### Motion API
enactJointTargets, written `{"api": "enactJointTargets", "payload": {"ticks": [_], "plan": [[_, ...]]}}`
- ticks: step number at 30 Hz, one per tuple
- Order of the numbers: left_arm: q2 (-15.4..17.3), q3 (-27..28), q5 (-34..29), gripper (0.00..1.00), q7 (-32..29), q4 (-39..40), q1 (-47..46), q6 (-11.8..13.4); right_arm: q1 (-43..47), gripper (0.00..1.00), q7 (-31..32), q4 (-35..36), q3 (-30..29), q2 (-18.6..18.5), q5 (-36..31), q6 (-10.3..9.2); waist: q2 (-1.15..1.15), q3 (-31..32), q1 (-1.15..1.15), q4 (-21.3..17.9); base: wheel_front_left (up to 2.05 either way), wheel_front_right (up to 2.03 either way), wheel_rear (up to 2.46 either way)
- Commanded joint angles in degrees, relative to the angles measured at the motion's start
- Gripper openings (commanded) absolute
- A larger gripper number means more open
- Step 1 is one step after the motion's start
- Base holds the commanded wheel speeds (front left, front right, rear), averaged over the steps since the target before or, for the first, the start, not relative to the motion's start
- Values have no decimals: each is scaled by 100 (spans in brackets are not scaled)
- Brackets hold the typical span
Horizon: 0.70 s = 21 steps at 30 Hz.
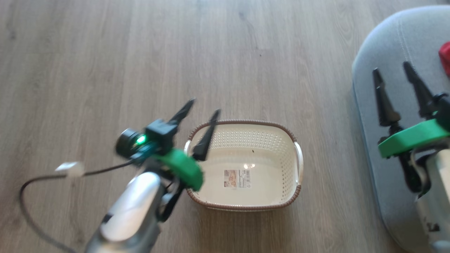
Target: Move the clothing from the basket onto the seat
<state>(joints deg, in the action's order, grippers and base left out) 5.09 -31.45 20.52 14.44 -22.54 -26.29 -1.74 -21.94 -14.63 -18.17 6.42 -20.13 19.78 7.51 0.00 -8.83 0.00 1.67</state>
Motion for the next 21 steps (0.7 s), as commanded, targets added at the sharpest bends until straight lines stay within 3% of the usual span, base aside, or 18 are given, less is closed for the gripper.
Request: {"api": "enactJointTargets", "payload": {"ticks": [1, 9, 21], "plan": [[135, 396, -78, 100, 56, 224, 27, 51, 51, 100, -37, 236, 130, -17, 60, -2, 0, 95, 0, 96, 0, 0, 0], [305, 1815, -327, 100, 56, 480, 1008, 237, 465, 100, -37, 241, 465, 306, 116, -2, 0, 365, 0, 220, 0, 0, 0], [-21, 3151, -837, 100, 56, 869, 2113, 304, 1067, 100, -37, 144, 707, 695, 84, -2, 0, 799, 0, 220, 0, 0, 0]]}}
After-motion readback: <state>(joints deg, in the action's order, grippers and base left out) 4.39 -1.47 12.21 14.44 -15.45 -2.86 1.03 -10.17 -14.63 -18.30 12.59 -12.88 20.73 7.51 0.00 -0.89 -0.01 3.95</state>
